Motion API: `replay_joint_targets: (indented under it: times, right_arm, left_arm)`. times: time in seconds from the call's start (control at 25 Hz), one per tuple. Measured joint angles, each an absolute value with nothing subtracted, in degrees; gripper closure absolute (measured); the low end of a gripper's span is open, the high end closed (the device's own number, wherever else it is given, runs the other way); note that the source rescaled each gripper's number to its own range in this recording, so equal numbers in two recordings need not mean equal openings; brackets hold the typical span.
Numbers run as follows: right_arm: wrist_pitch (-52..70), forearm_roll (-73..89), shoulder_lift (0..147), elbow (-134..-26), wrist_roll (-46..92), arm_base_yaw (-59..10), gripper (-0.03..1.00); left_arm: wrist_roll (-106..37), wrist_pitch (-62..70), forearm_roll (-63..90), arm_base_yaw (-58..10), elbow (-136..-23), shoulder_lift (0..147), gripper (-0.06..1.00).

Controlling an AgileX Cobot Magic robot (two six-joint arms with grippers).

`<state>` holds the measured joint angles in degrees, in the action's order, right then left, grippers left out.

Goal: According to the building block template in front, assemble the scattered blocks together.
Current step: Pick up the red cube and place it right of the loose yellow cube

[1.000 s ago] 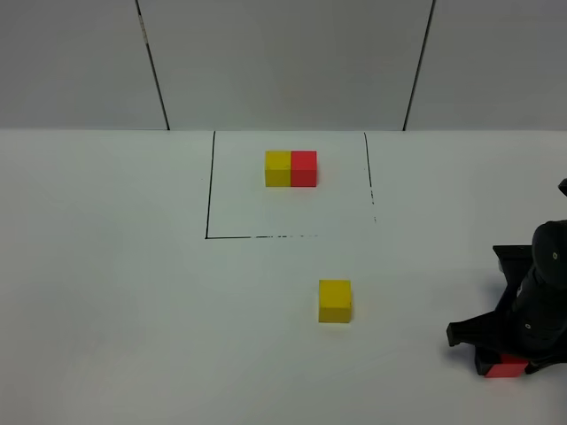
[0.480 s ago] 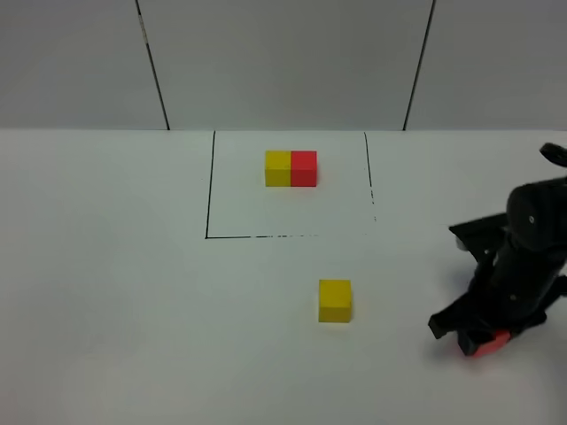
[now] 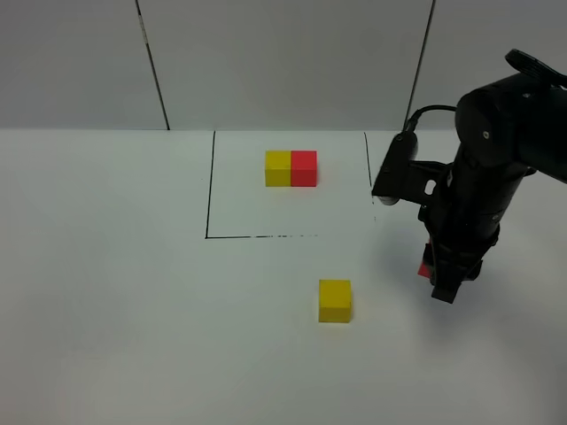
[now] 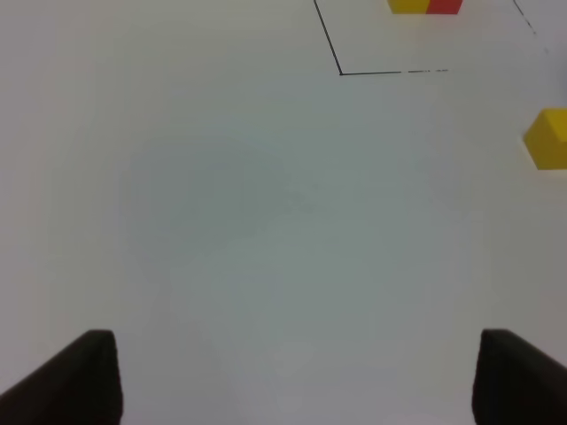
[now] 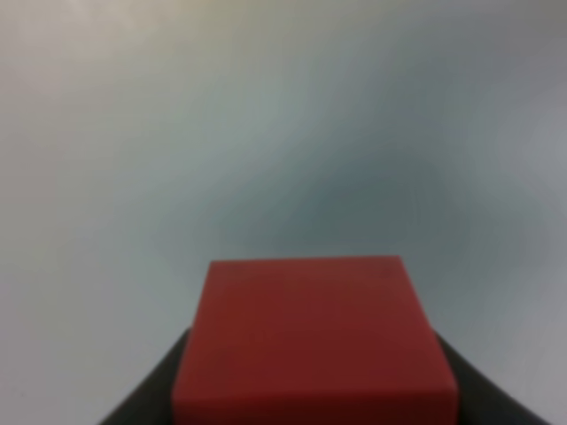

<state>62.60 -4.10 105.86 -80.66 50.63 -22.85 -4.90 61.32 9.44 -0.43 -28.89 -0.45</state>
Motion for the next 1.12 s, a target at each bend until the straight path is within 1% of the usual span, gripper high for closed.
replay_joint_targets:
  times: [0.16,0.44,0.84,1.12]
  right_arm:
    - [64.3,-5.8,110.4,-83.0,51.1,-23.8,0.97]
    - [63.9,-5.8,115.6,-83.6,51.1,-26.0,0.97]
    - [57.1,-5.5,119.5,-83.7,51.0,-28.7,0.97]
    - [56.0,-5.4,122.3,-83.7,51.0,-29.2,0.97]
  left_arm:
    - [-4.9,61.3,9.4,-0.4,-28.9,-0.5,0.03]
    - [-4.9,61.3,9.4,-0.4,-28.9,-0.5,0.03]
    - [-4.9,61.3,9.4,-0.4,-28.9,-0.5,0.03]
    - [-4.8,61.3,9.4,-0.4,-28.9,-0.5,0.03]
